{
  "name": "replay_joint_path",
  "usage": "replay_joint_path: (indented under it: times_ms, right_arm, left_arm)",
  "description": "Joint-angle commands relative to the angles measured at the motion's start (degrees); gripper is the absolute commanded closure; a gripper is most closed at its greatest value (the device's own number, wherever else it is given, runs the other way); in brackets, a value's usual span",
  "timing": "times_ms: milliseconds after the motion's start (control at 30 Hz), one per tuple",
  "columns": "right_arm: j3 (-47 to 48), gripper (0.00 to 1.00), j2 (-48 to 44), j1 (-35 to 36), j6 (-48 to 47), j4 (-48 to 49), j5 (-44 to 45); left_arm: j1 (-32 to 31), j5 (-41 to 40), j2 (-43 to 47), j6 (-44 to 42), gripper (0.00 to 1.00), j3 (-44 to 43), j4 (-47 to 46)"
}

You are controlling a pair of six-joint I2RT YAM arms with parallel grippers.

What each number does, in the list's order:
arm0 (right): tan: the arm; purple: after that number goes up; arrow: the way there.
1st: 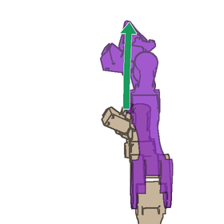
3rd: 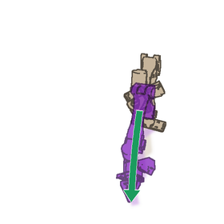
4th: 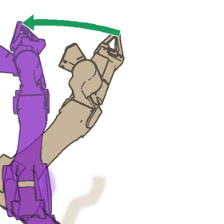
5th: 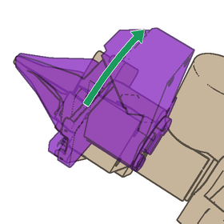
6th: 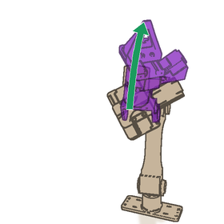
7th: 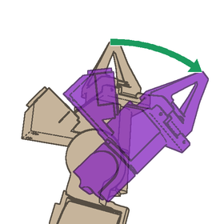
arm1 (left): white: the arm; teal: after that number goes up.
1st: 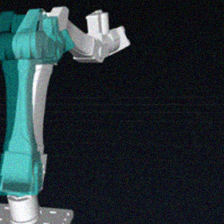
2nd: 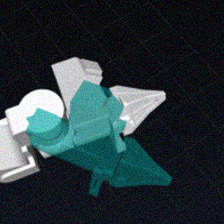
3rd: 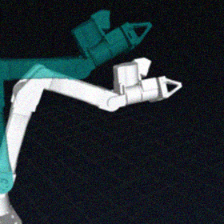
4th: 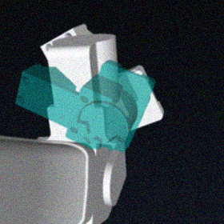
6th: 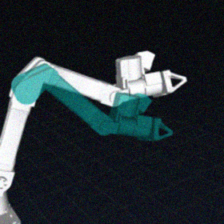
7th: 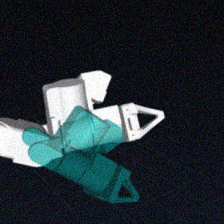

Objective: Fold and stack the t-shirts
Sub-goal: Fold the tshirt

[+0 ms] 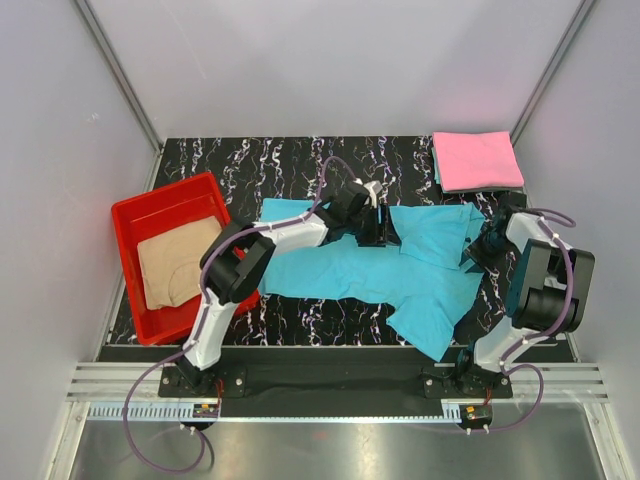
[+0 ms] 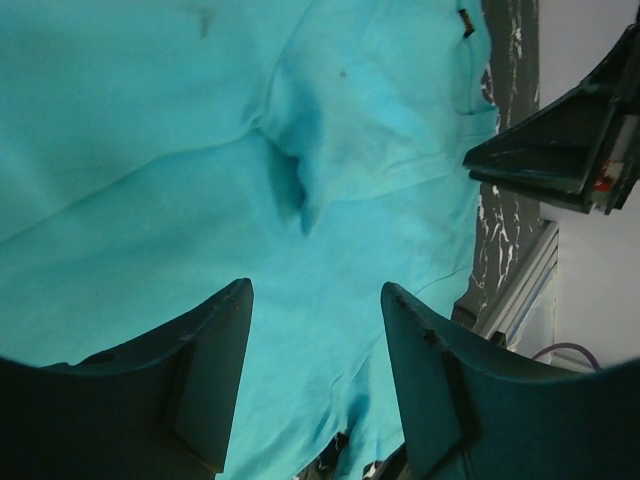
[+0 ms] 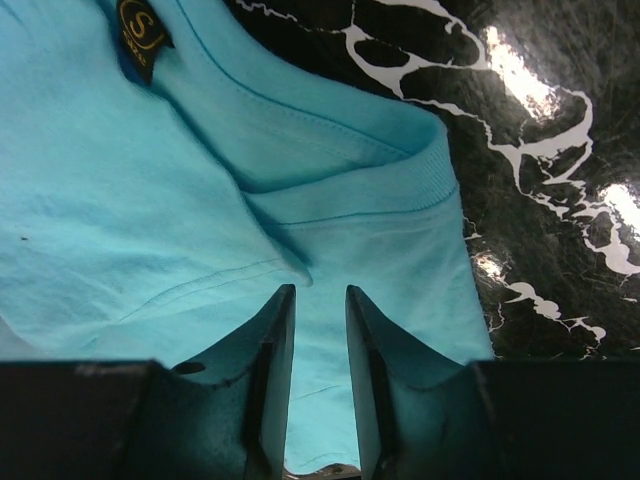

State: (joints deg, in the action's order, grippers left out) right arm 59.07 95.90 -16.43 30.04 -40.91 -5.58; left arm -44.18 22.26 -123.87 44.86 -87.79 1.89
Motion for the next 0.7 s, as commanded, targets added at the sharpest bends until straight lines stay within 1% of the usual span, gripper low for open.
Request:
replay_joint_path:
  times_ms: [0, 300, 667]
  right_arm:
    - [-1.8, 0.65, -4.5, -0.3, 1.9, 3.7, 1.4]
    - [-3.6, 0.66, -4.2, -0.4, 1.7, 7.1, 0.0]
    - [-4.8, 0.65, -2.6, -0.4, 2.6, 8.9, -1.7]
  left_arm:
    - [-1.8, 0.1, -2.4, -2.1, 0.41, -4.8, -3.9]
    - [-2.8, -0.3, -7.9, -0.3, 0.41, -8.4, -4.1]
    - [-3.0, -0.6, -9.8, 0.2, 0.41, -10.7, -3.6]
